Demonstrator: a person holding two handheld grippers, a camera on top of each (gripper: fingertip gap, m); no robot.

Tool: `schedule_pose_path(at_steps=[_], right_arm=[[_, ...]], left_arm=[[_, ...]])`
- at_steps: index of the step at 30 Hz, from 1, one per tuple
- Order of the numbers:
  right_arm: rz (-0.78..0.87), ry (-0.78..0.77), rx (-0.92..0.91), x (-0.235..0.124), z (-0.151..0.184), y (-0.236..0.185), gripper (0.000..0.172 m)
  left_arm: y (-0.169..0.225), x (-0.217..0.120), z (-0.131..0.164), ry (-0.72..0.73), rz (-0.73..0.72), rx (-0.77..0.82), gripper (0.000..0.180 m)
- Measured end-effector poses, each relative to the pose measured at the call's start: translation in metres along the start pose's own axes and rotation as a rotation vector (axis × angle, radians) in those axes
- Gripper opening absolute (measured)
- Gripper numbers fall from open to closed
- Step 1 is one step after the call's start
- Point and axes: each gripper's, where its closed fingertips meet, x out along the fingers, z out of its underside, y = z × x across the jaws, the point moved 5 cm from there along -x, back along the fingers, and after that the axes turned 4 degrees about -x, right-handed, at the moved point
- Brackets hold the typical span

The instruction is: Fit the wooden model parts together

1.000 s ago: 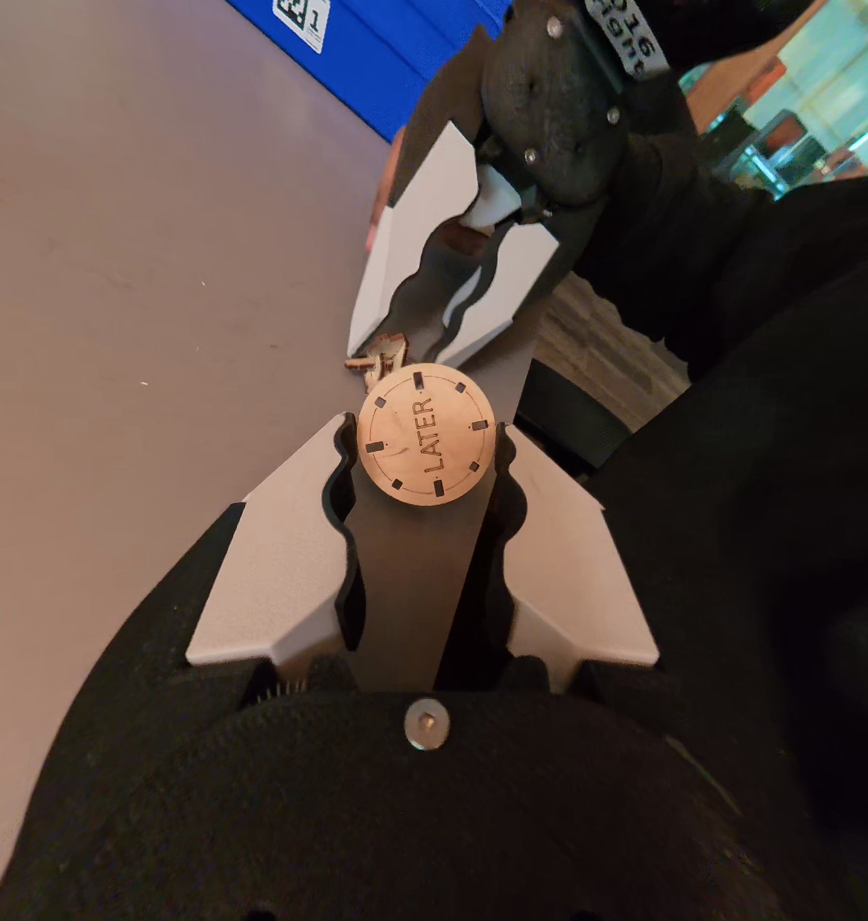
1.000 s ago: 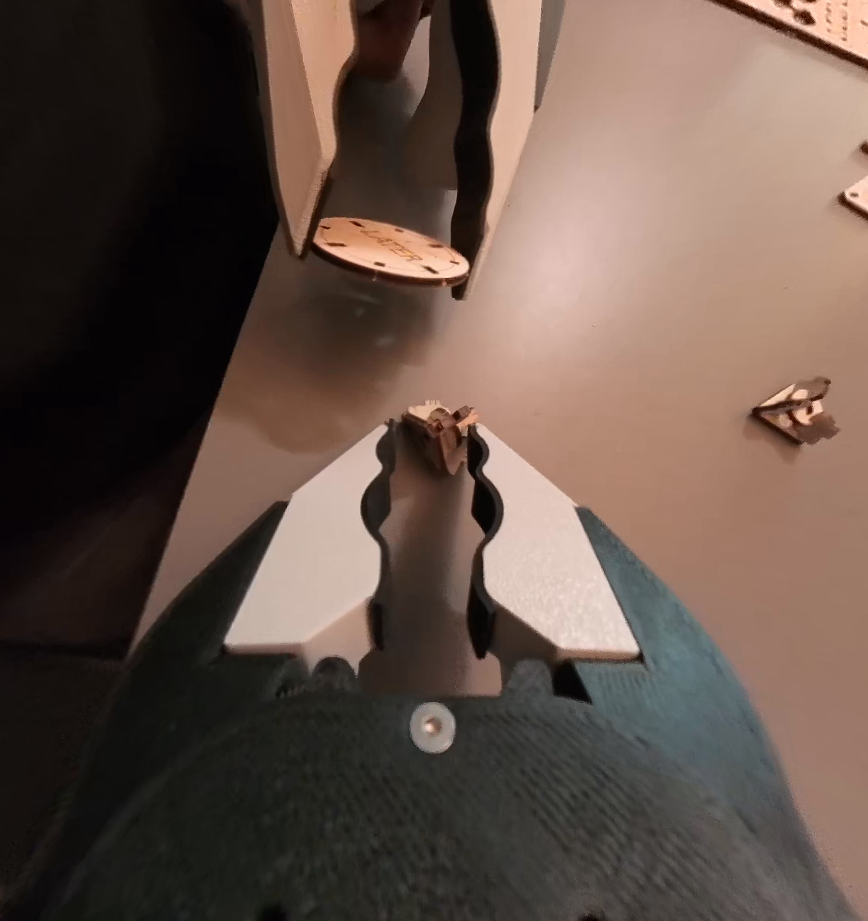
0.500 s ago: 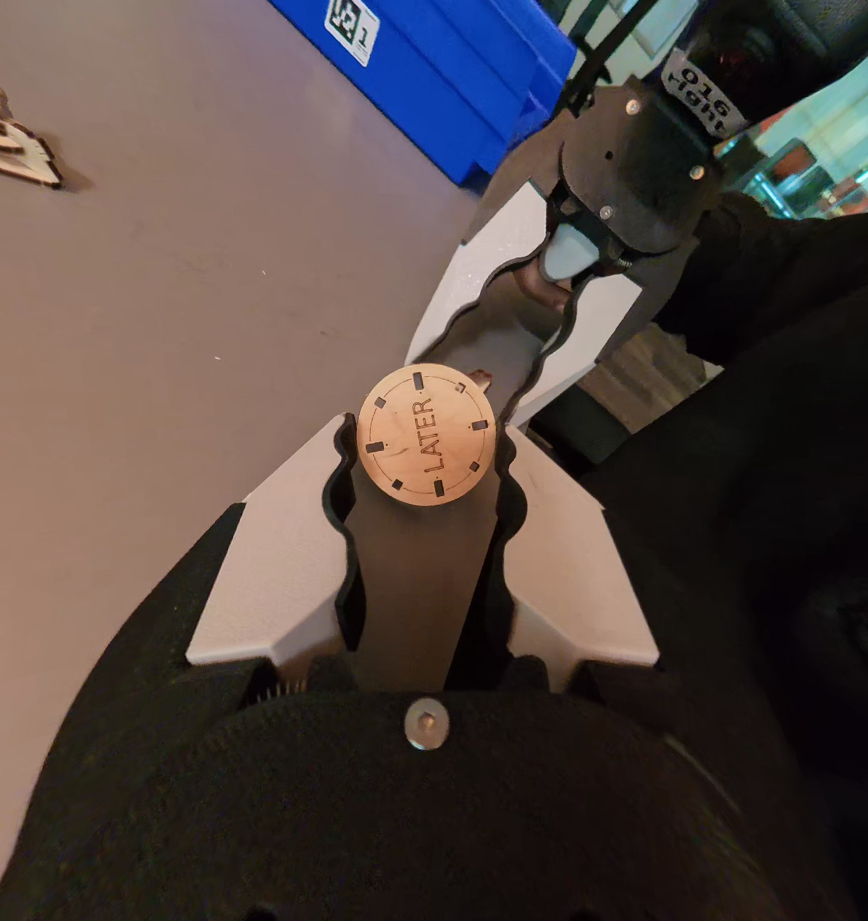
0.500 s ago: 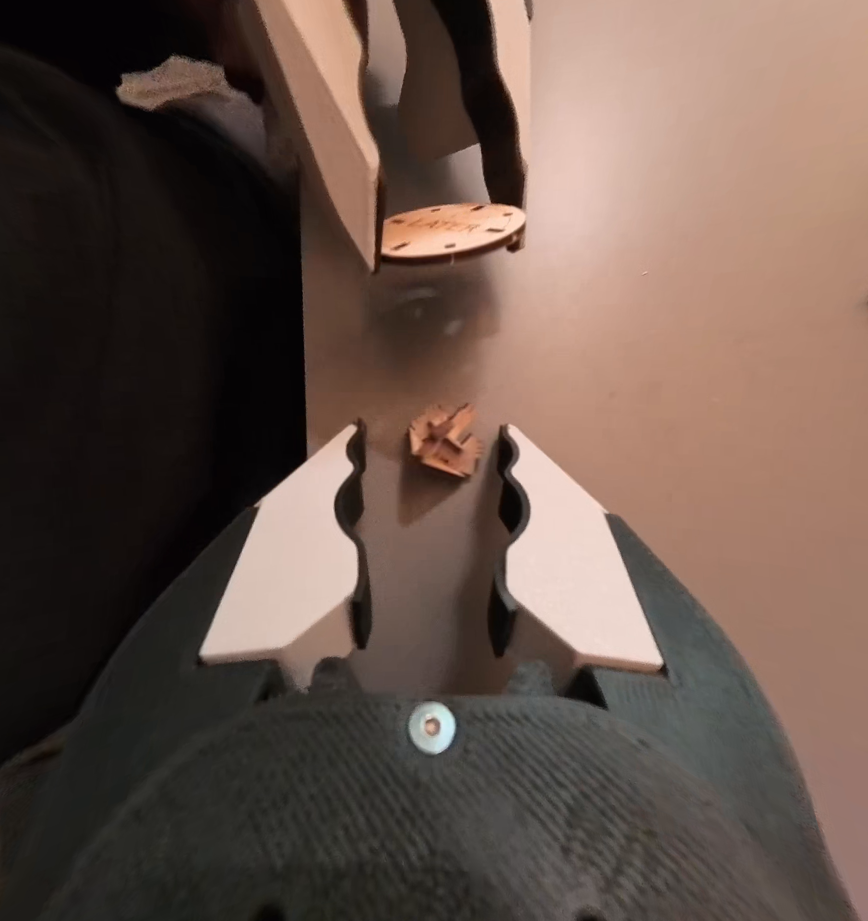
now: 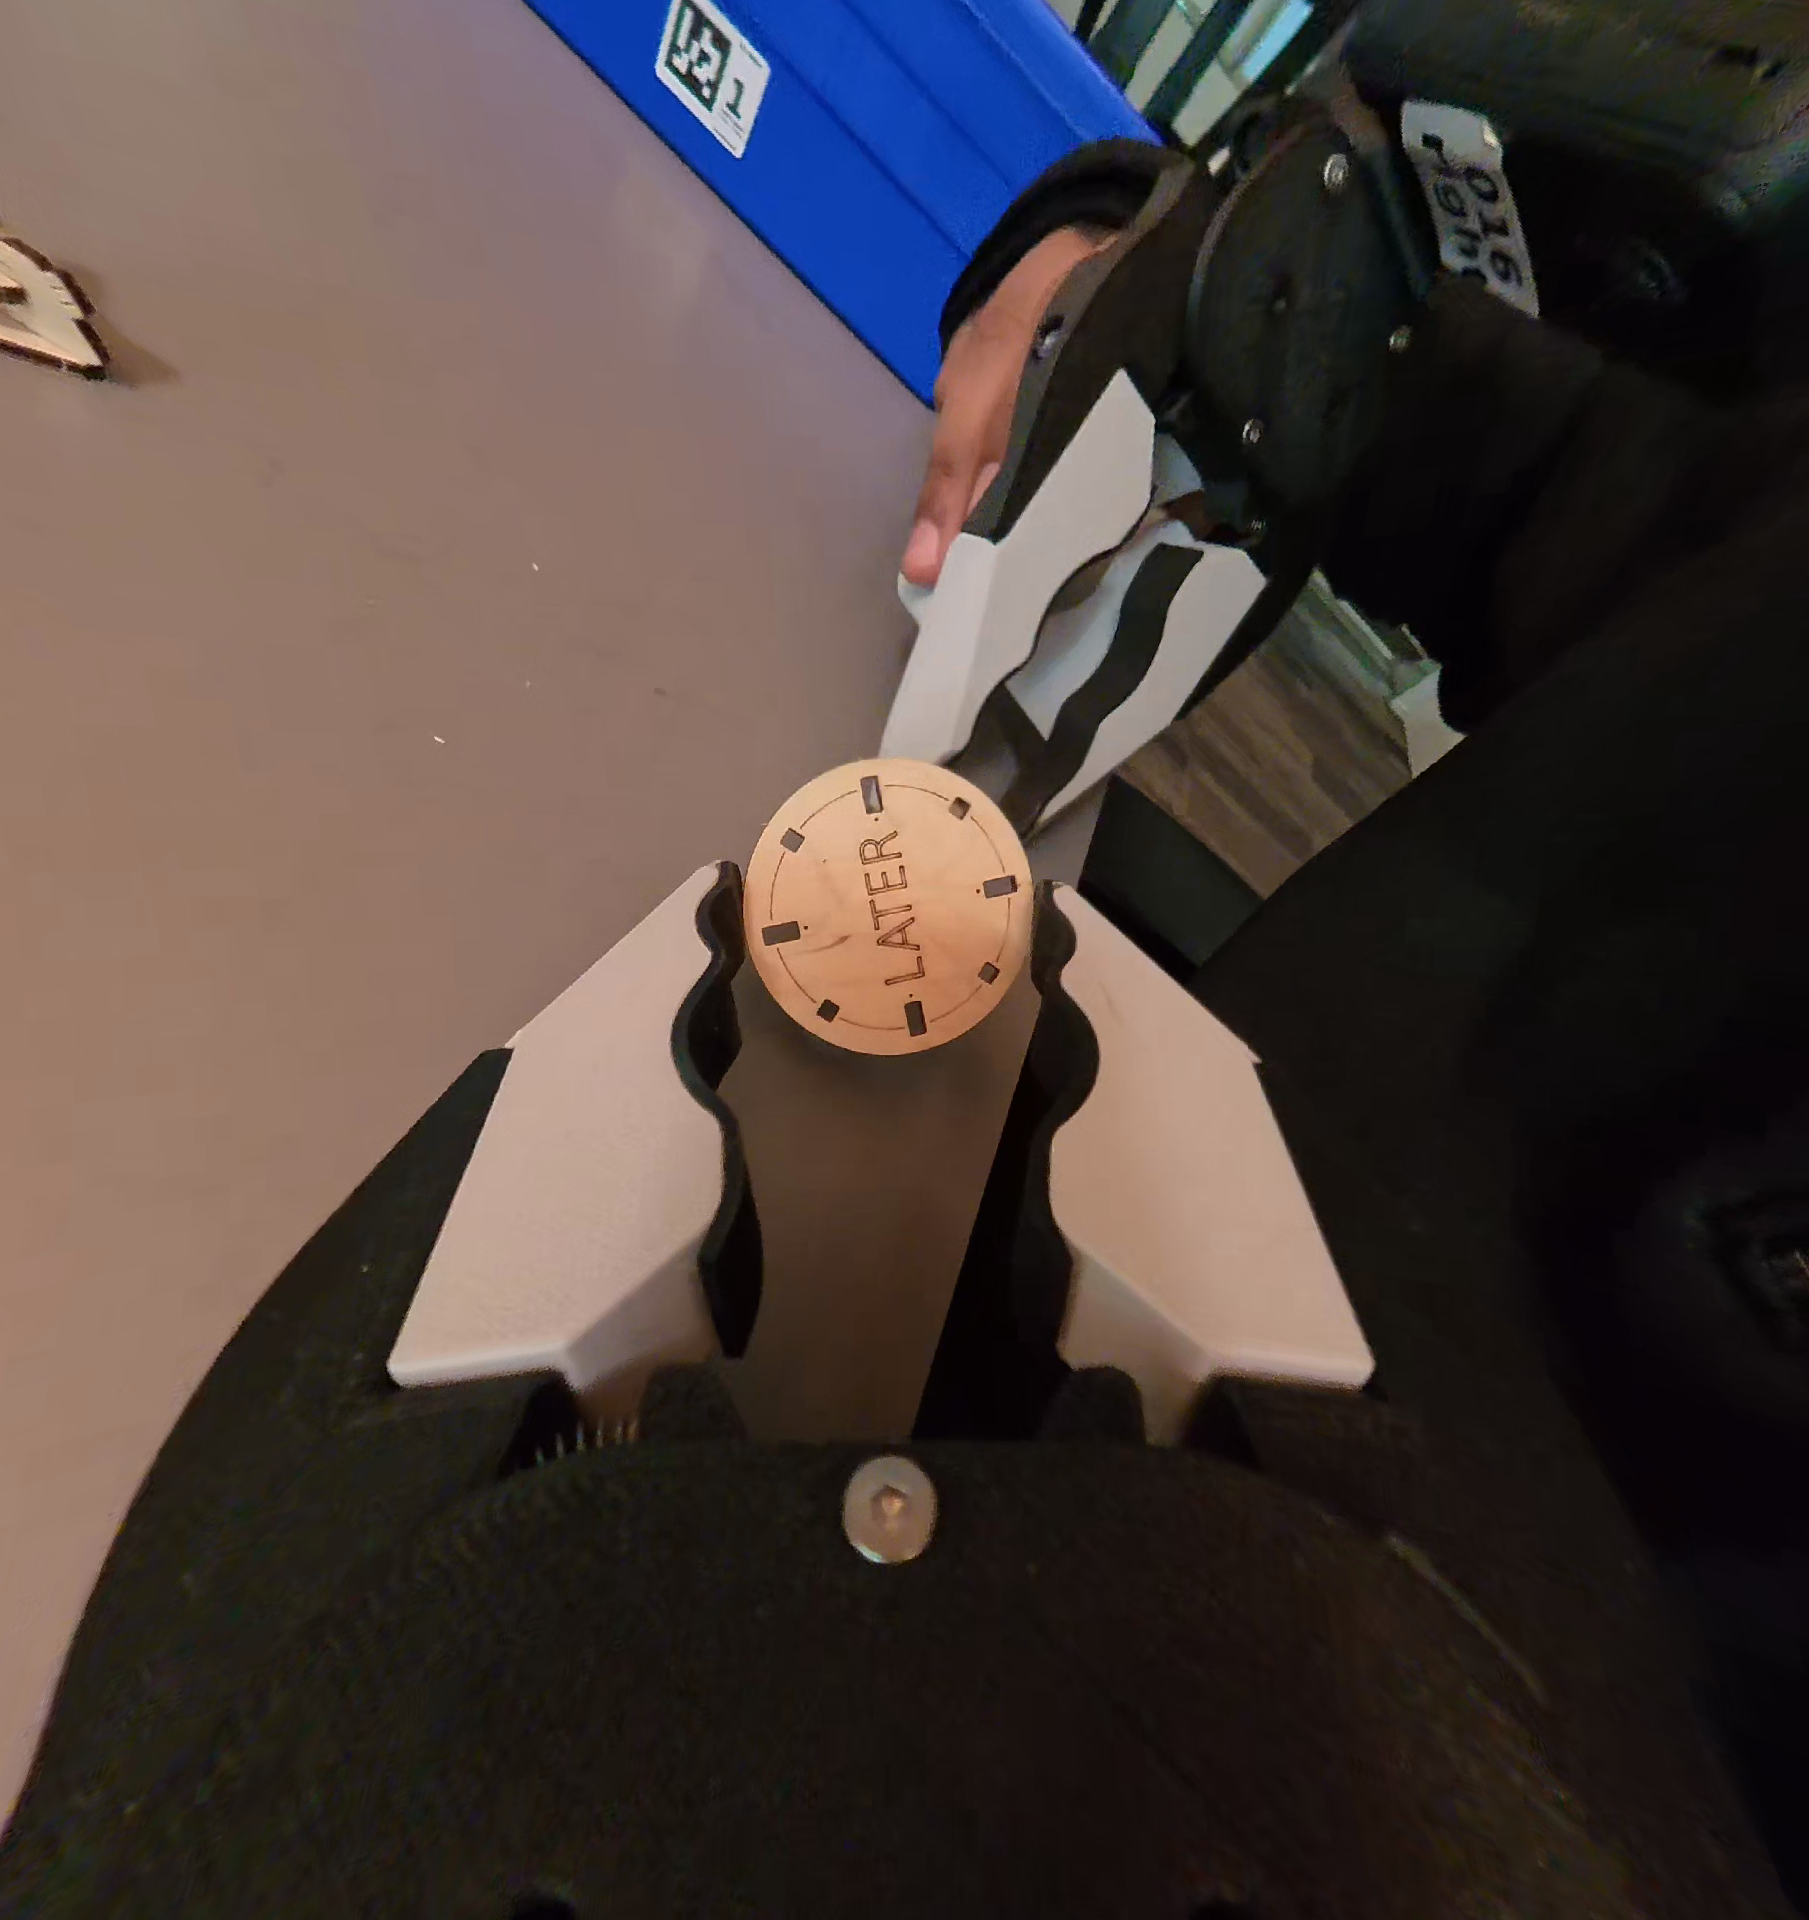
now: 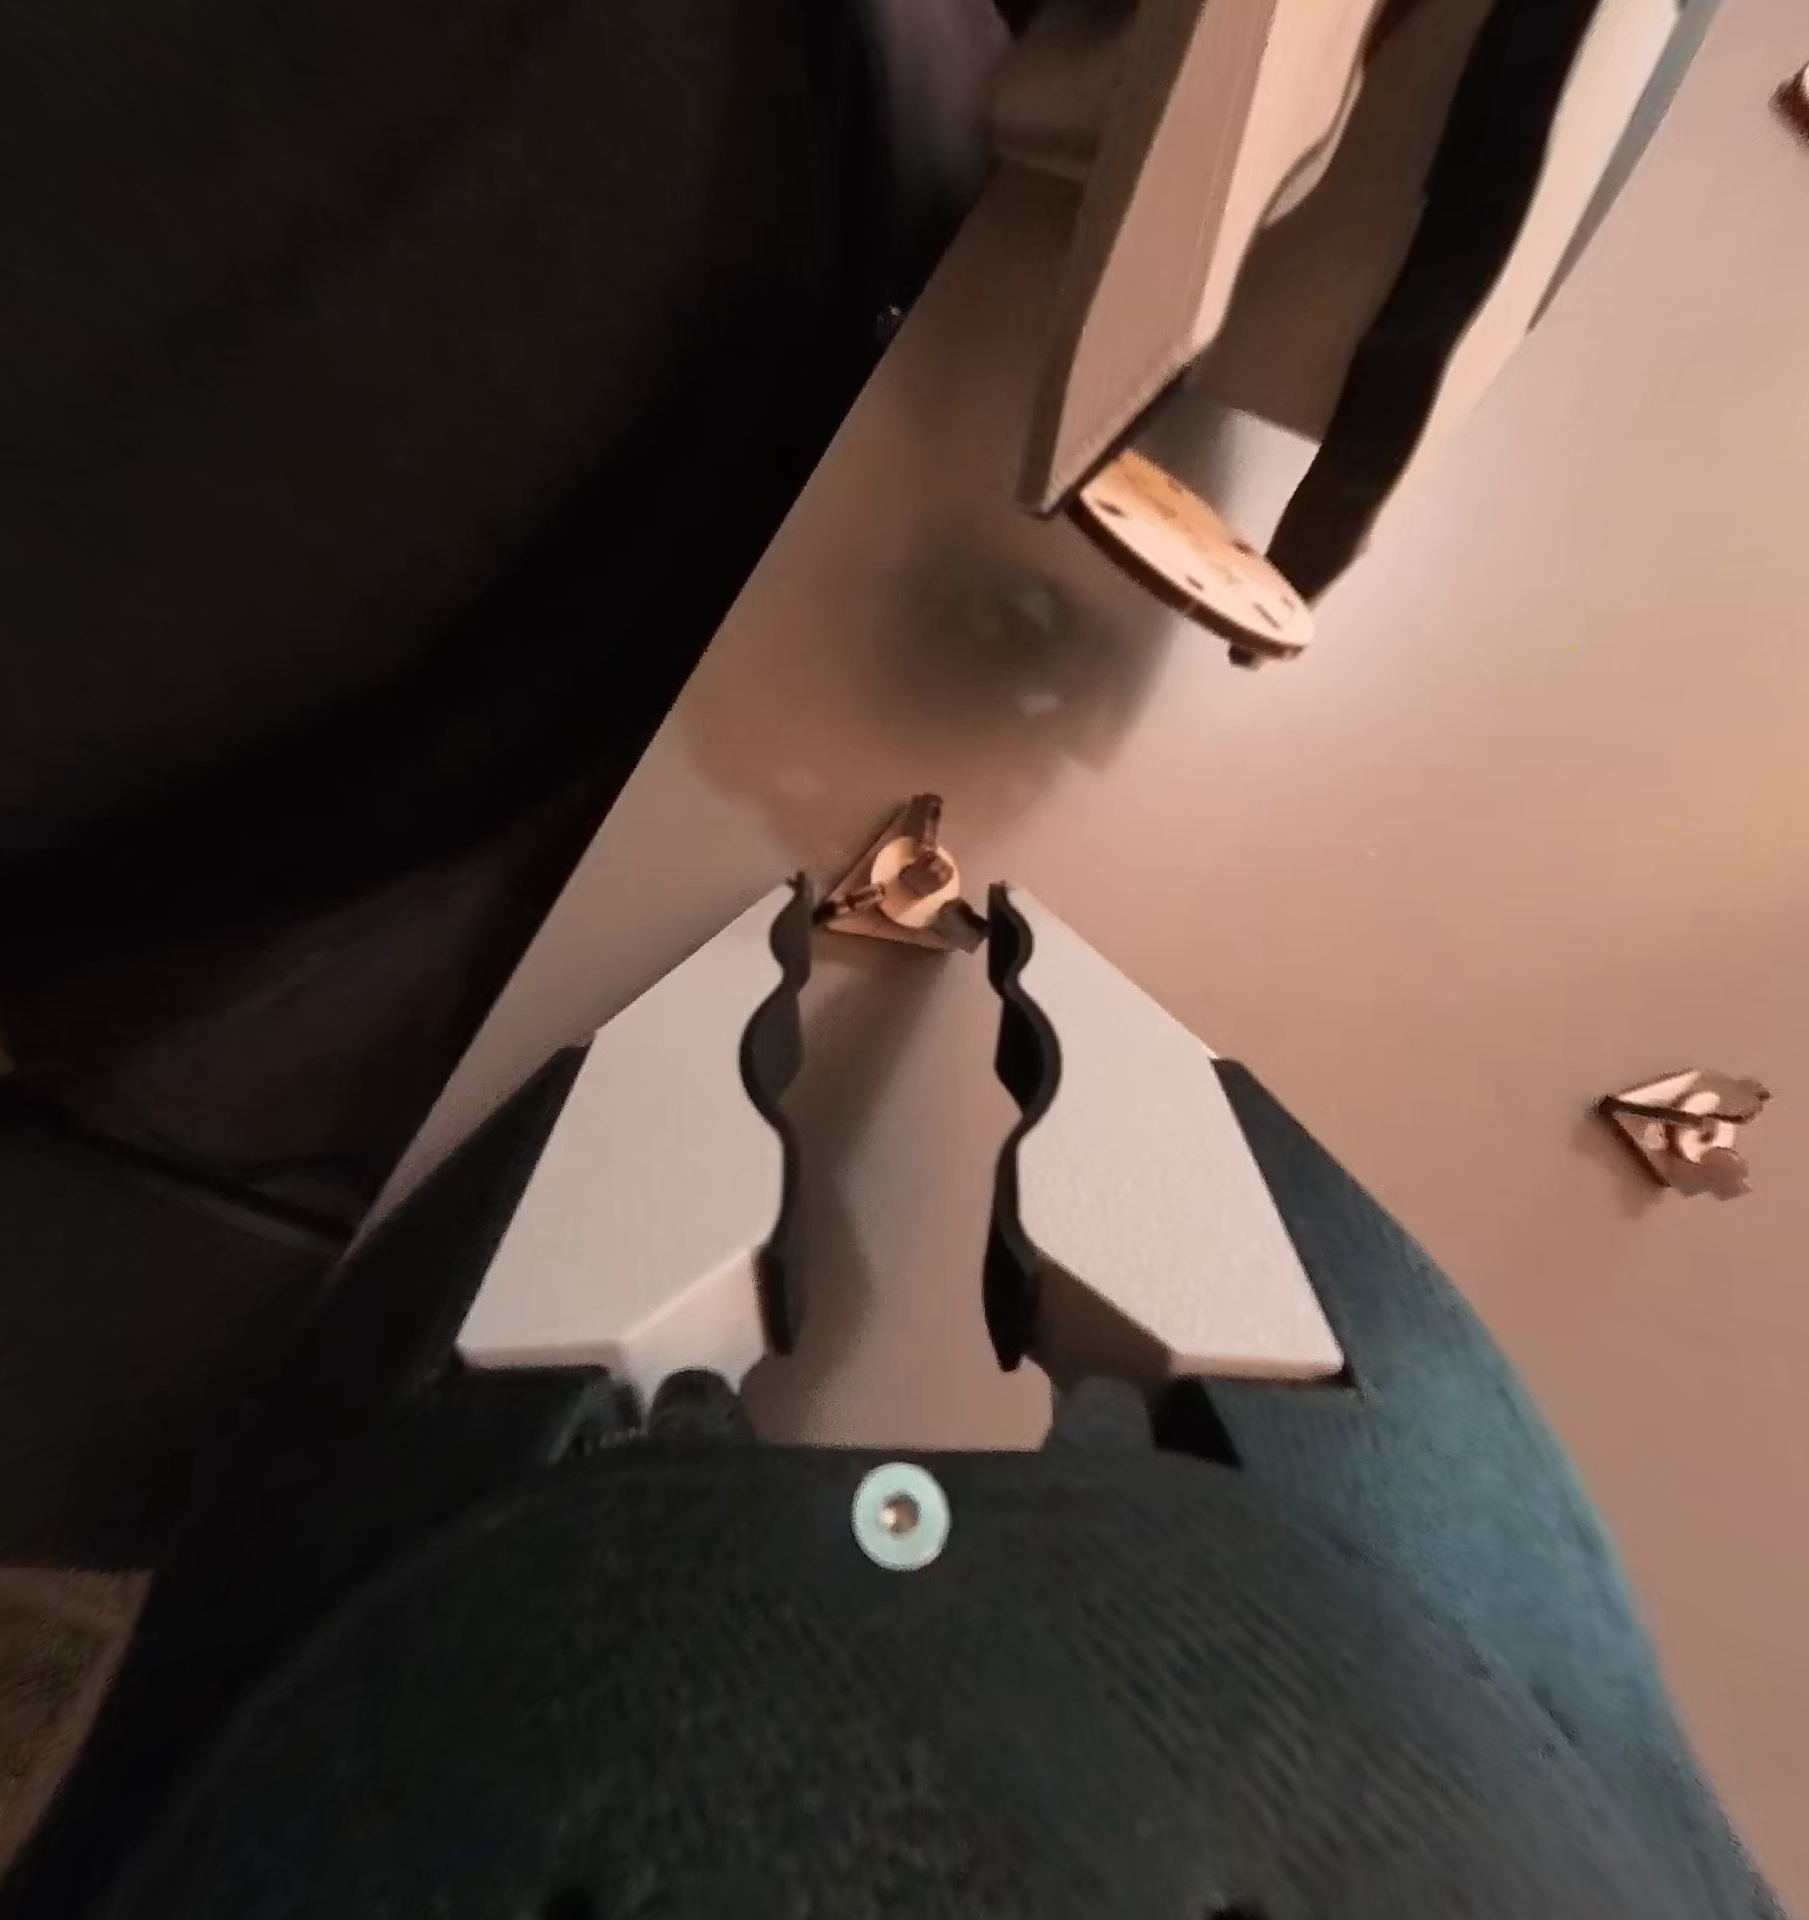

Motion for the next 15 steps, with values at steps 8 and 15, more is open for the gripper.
schedule_pose_path(at_steps=[8, 15], right_arm=[[-0.024, 0.124, 0.257, 0.005, -0.007, 0.006, 0.031], [-0.043, 0.307, 0.554, -0.003, -0.001, 0.019, 0.031]], left_arm=[[-0.006, 0.000, 0.003, -0.039, -0.066, -0.004, 0.055], [-0.015, 0.007, 0.014, -0.199, -0.331, 0.228, 0.056]])
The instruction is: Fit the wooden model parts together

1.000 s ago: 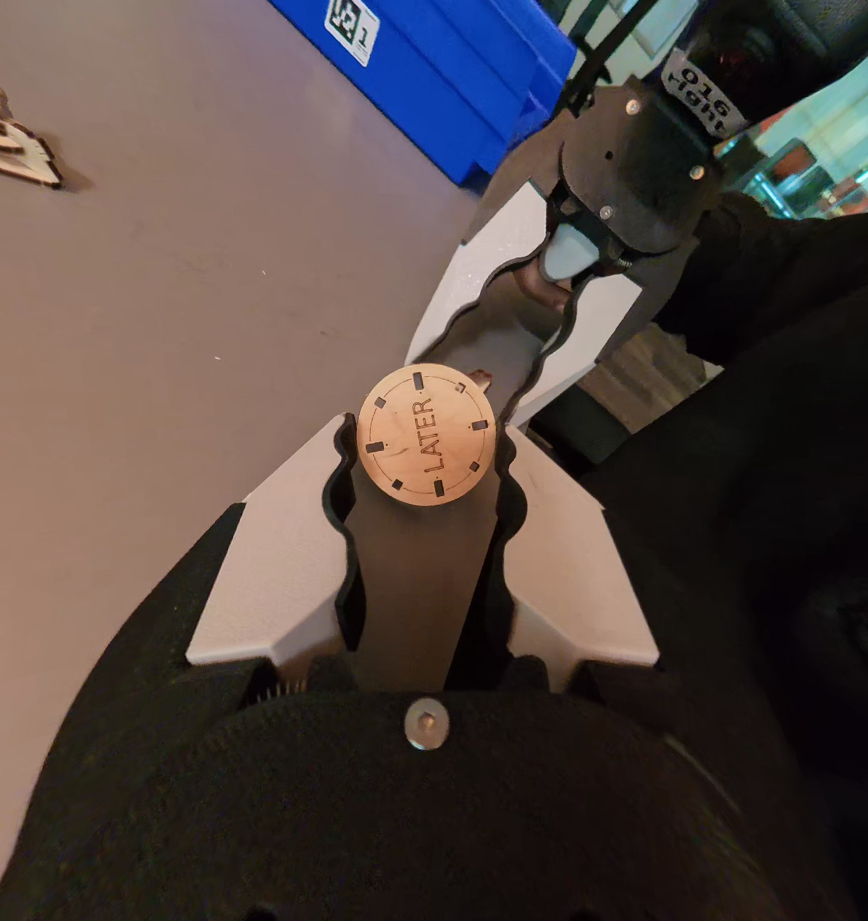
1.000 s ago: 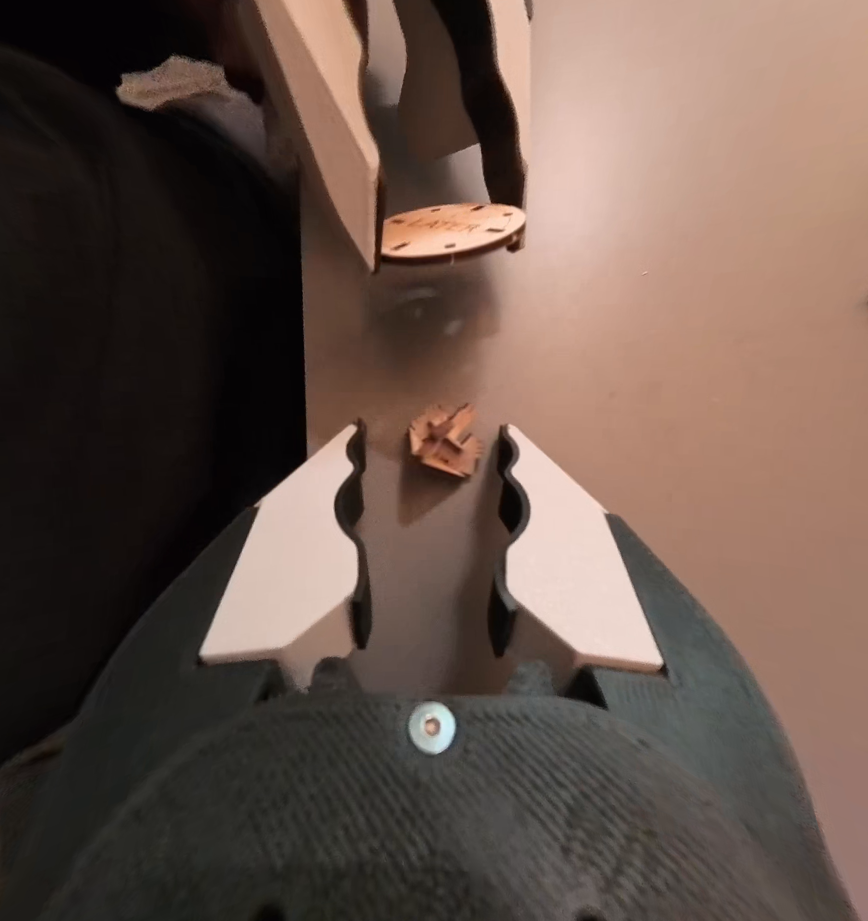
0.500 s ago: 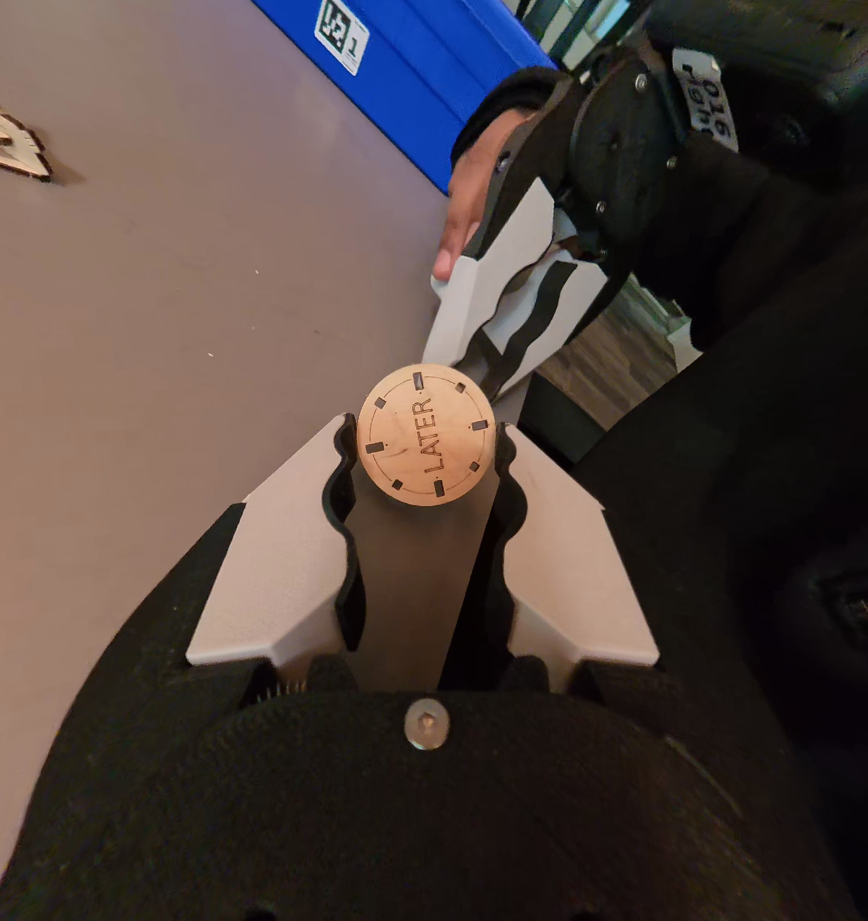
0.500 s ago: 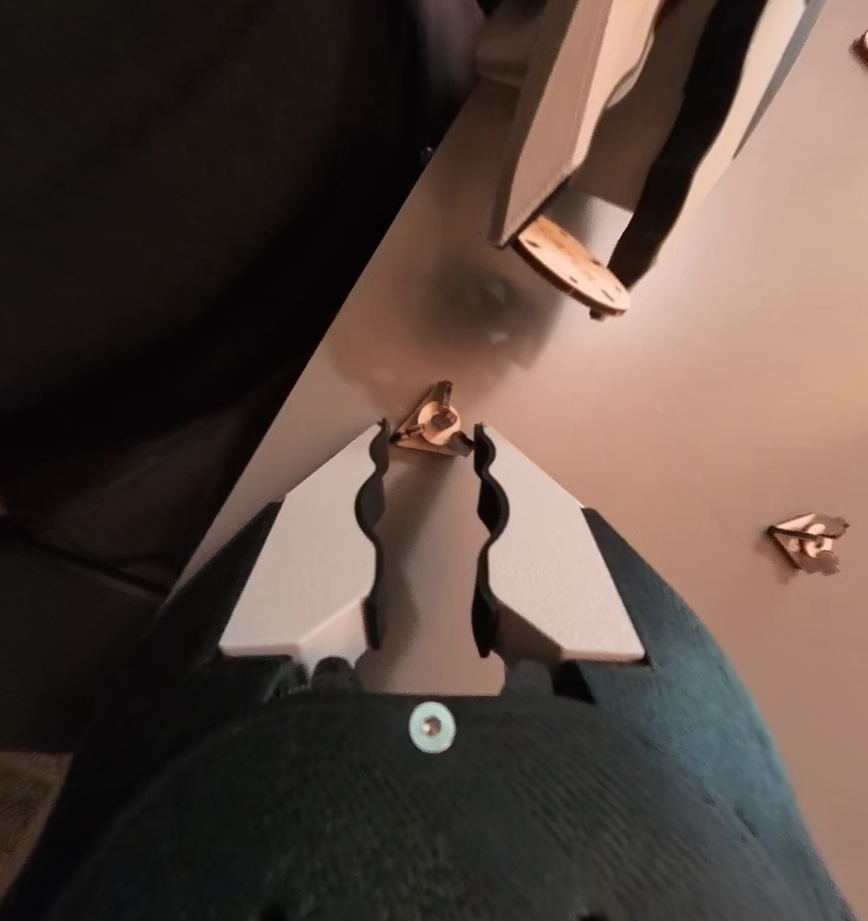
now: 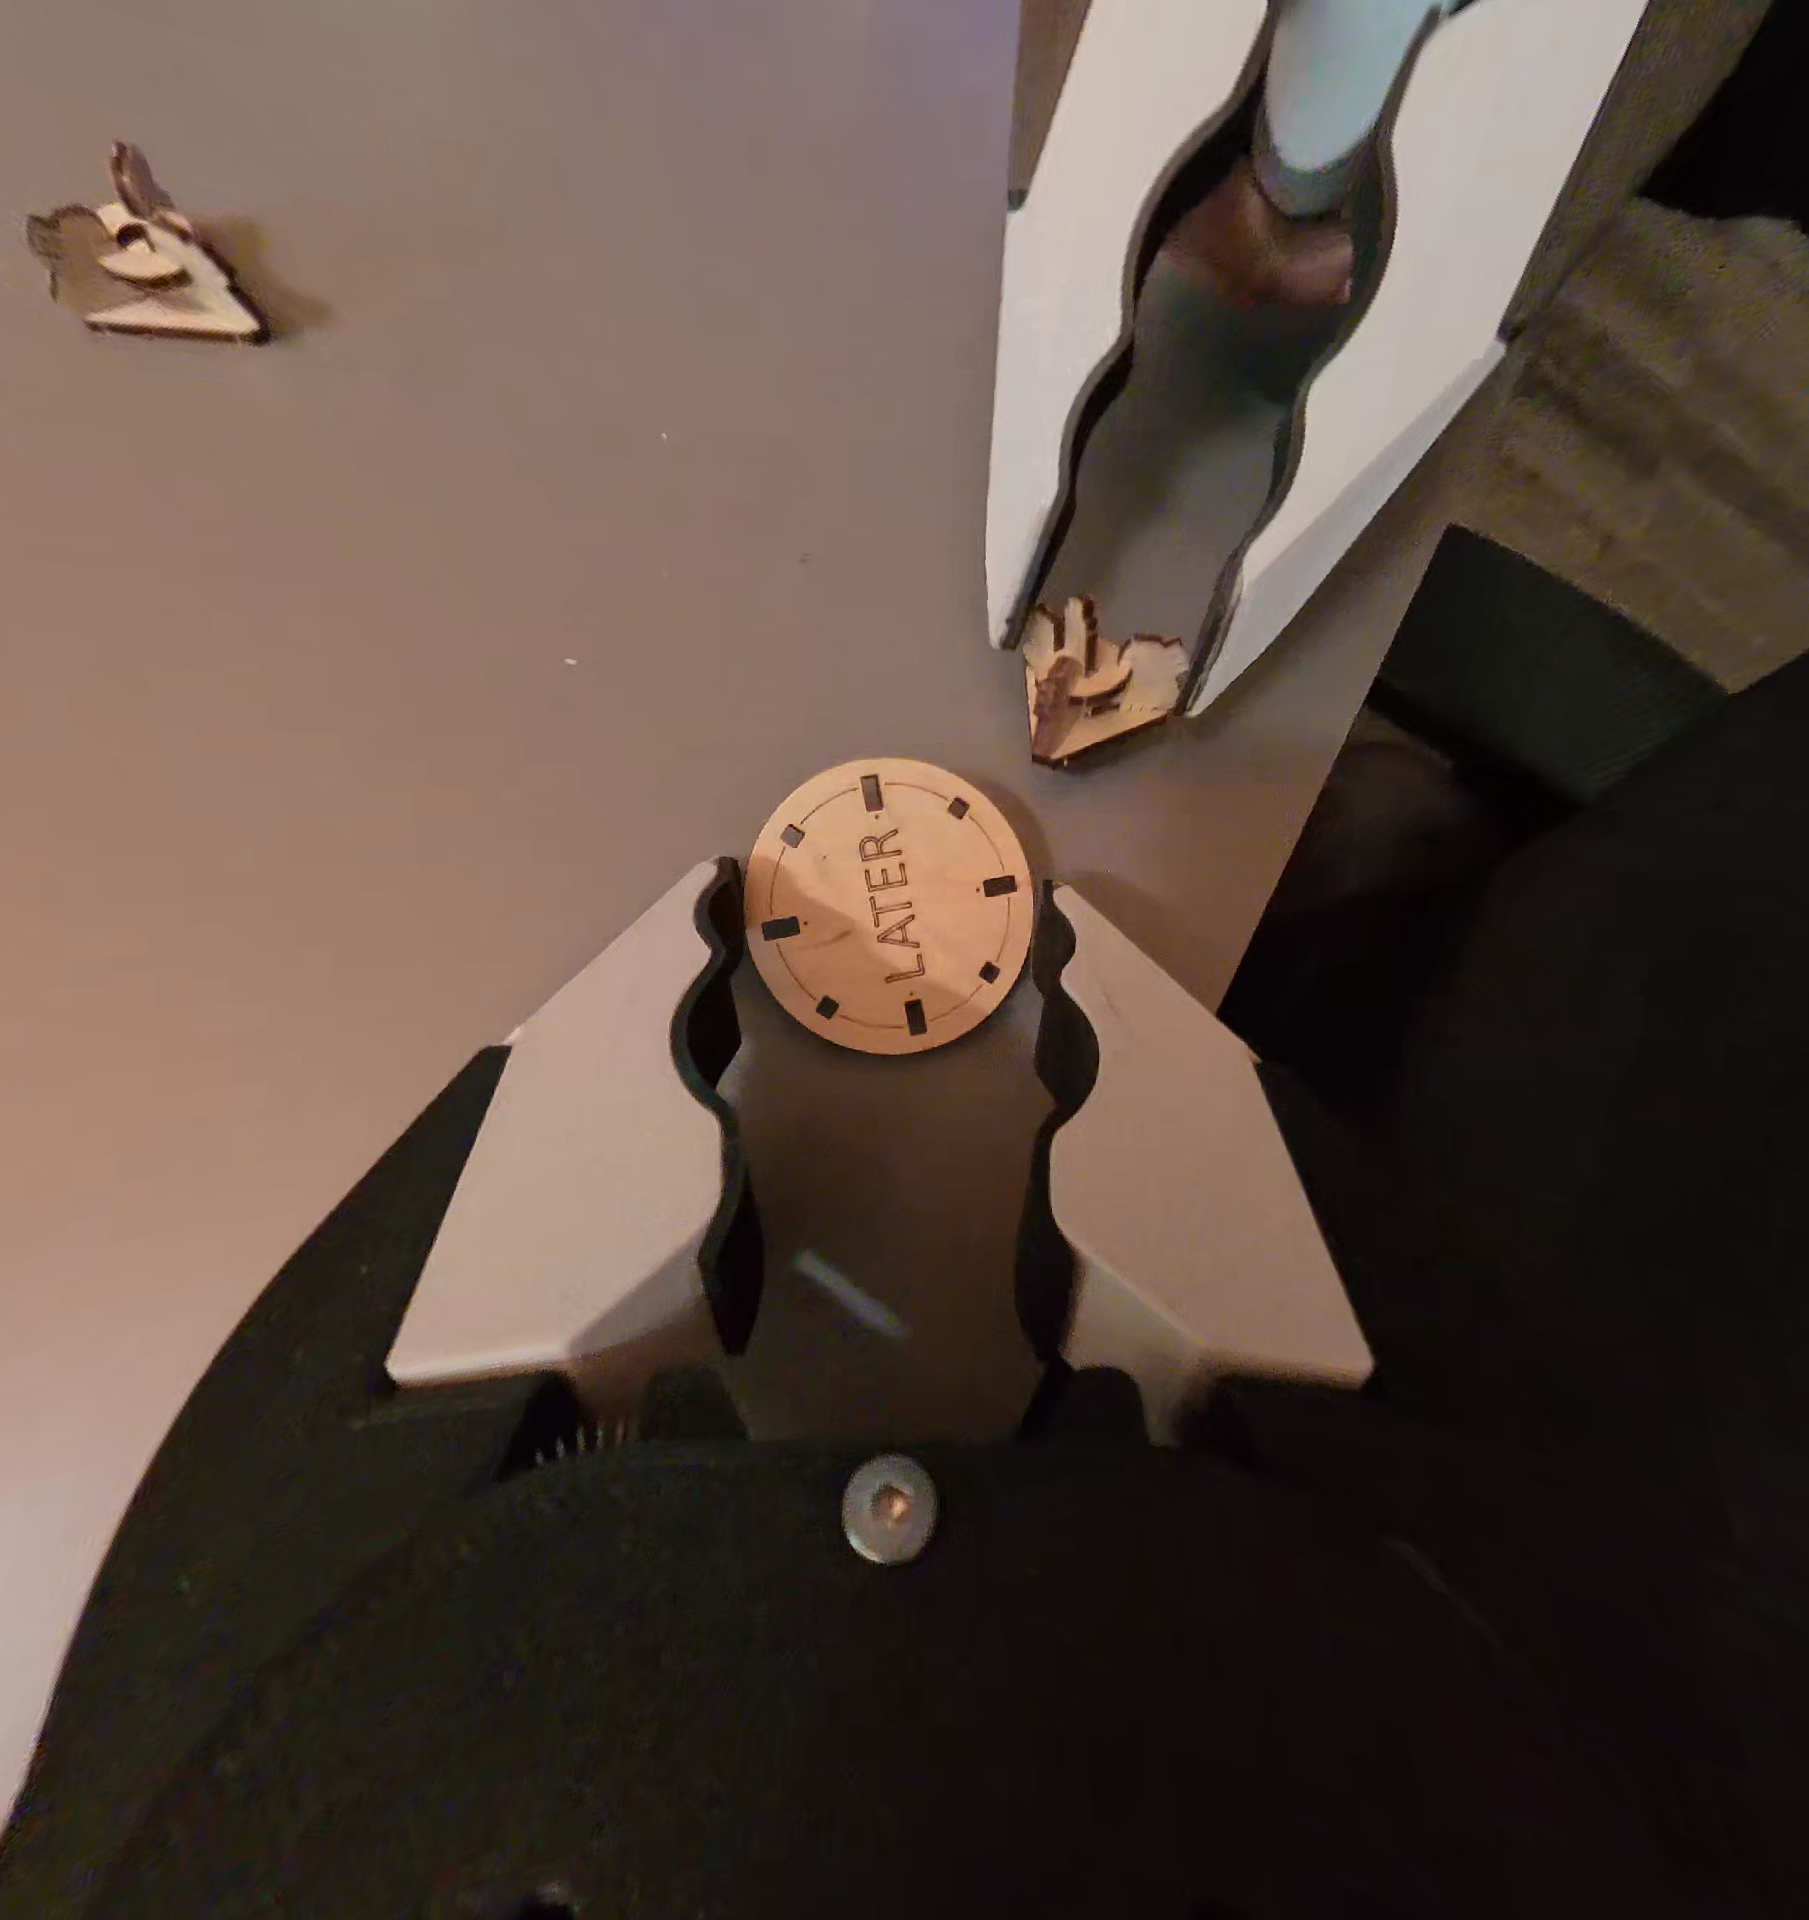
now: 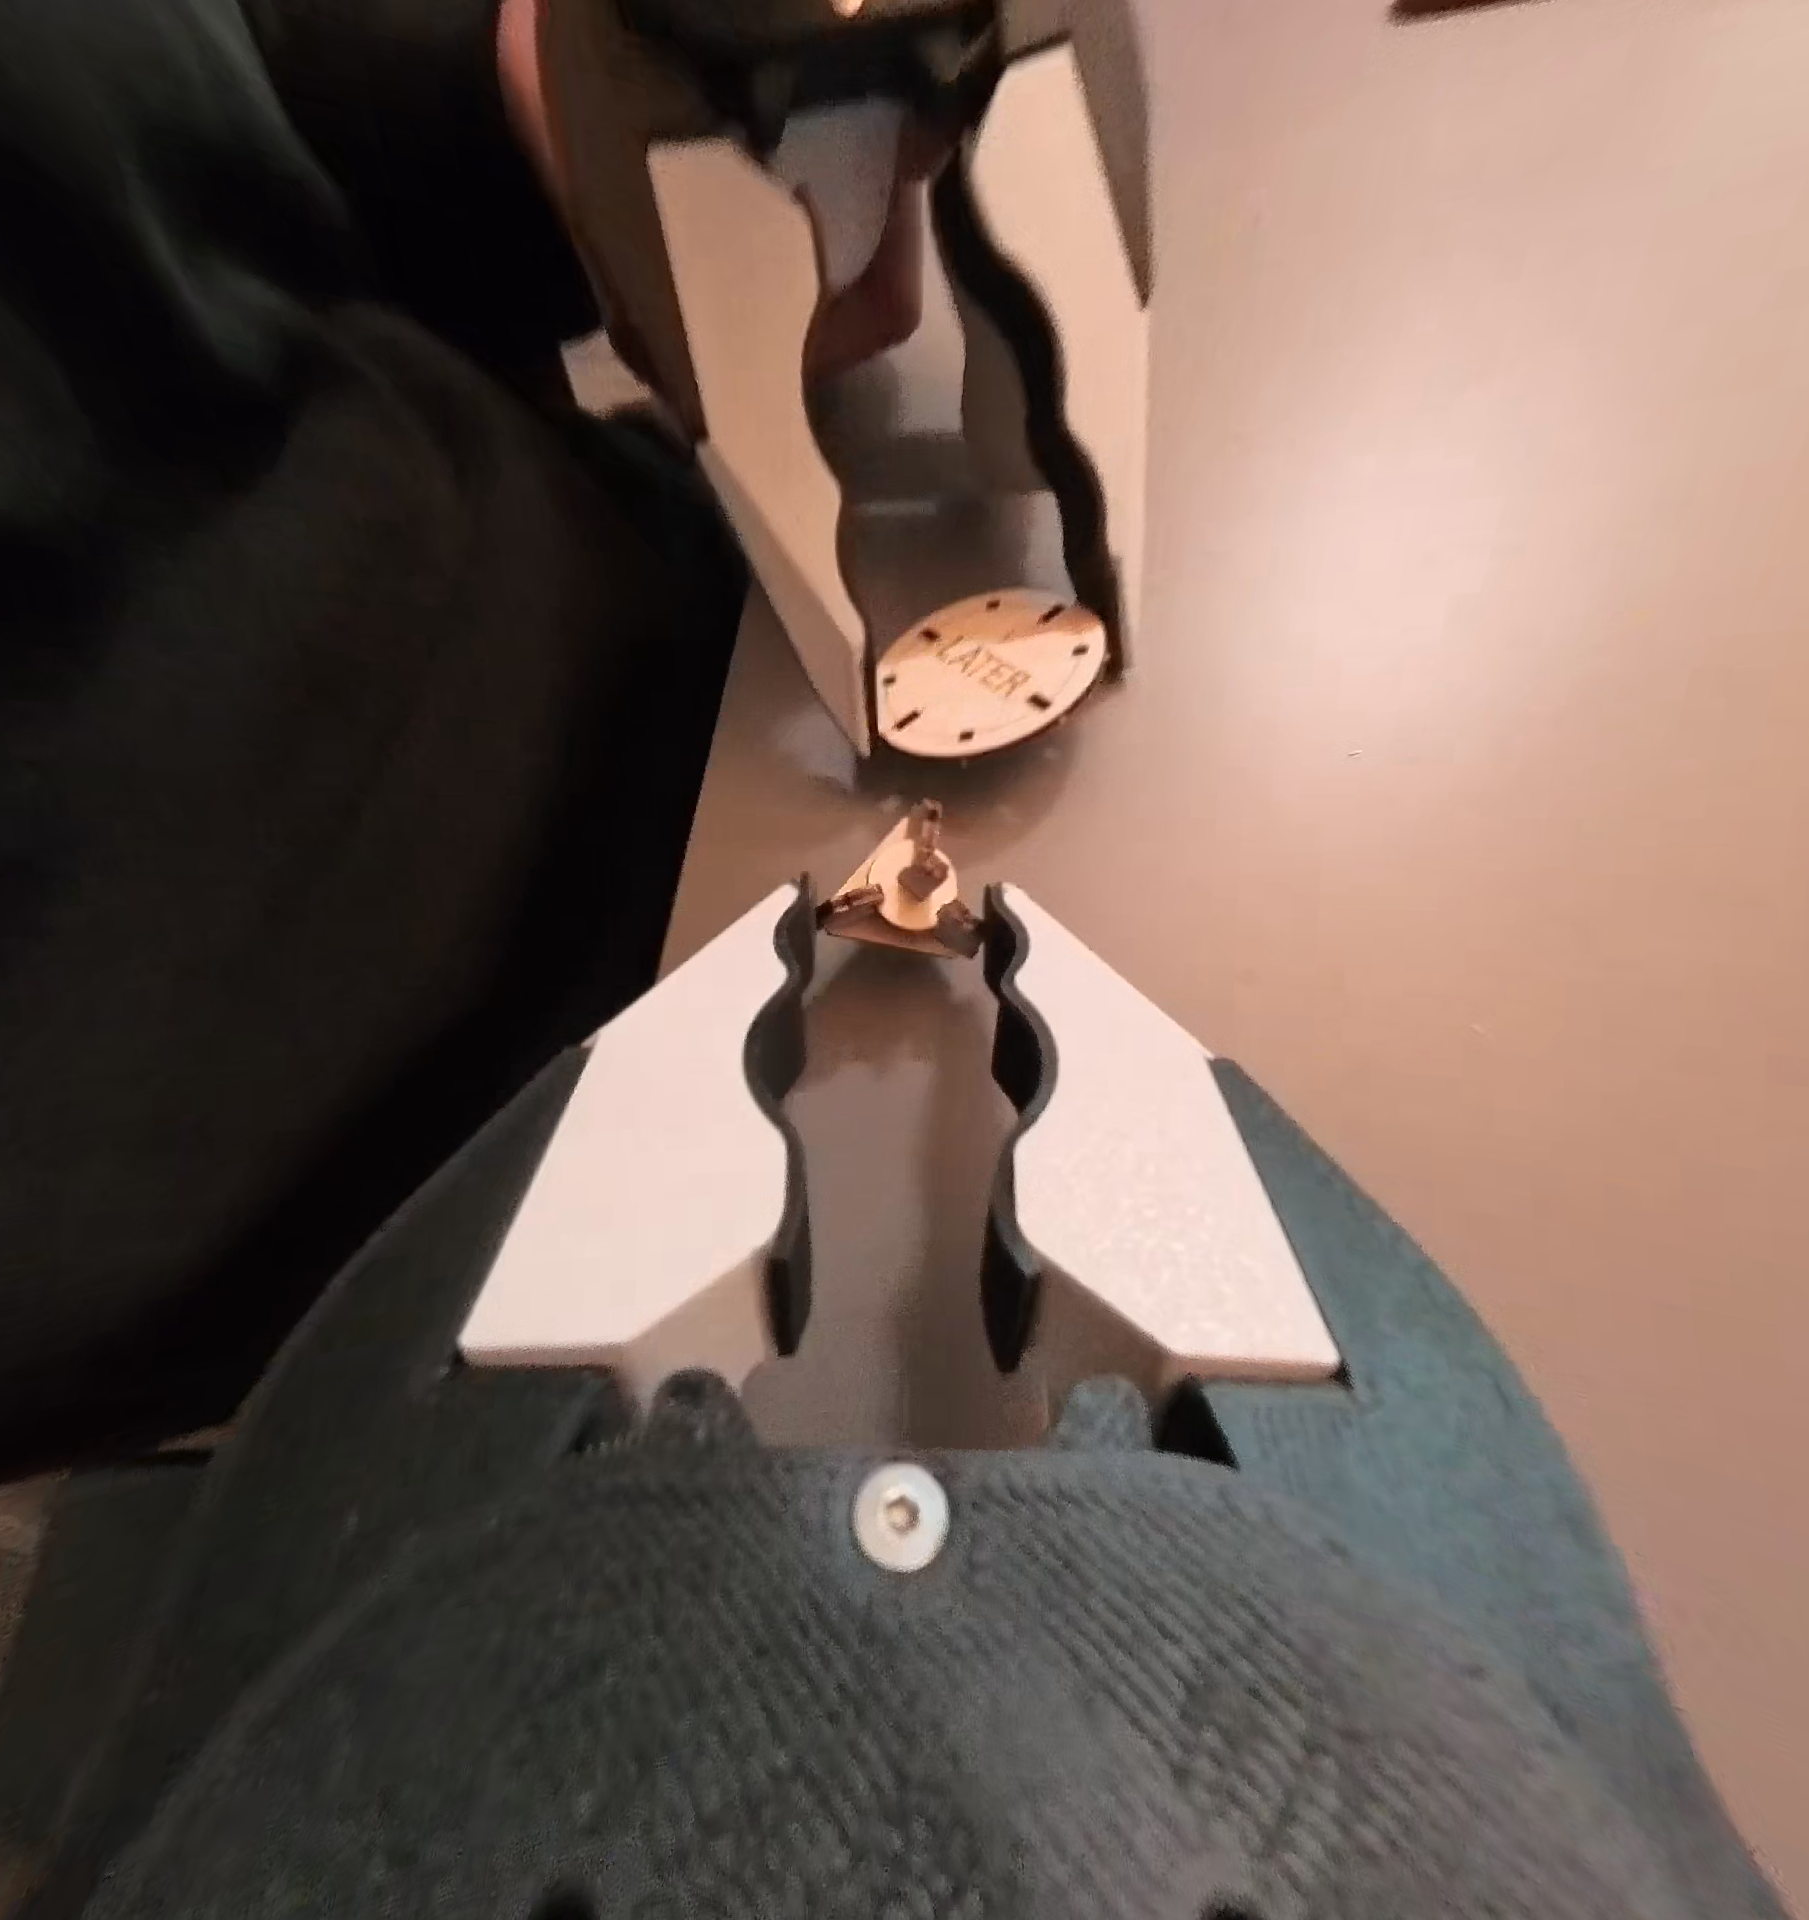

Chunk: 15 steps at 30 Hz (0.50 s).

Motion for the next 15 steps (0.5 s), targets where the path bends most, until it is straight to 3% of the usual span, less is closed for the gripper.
schedule_pose_path(at_steps=[5, 6, 7, 8, 12, 15], right_arm=[[0.000, 0.128, 0.087, -0.013, -0.011, 0.001, 0.031], [0.000, 0.150, 0.100, -0.015, -0.013, 0.001, 0.031], [-0.003, 0.173, 0.108, -0.017, -0.016, 0.001, 0.031], [-0.003, 0.193, 0.109, -0.020, -0.019, 0.000, 0.031], [-0.014, 0.244, 0.065, -0.023, -0.031, -0.007, 0.031], [-0.022, 0.231, 0.019, -0.023, -0.034, -0.014, 0.031]], left_arm=[[0.003, -0.008, -0.014, 0.101, -0.025, 0.034, 0.065], [0.005, -0.013, -0.019, 0.142, -0.028, 0.035, 0.060], [0.008, -0.017, -0.024, 0.180, -0.005, 0.017, 0.043], [0.012, -0.020, -0.029, 0.221, 0.050, -0.022, 0.037], [0.027, -0.024, -0.039, 0.318, 0.393, -0.262, 0.041], [0.032, -0.027, -0.040, 0.350, 0.520, -0.332, 0.035]])
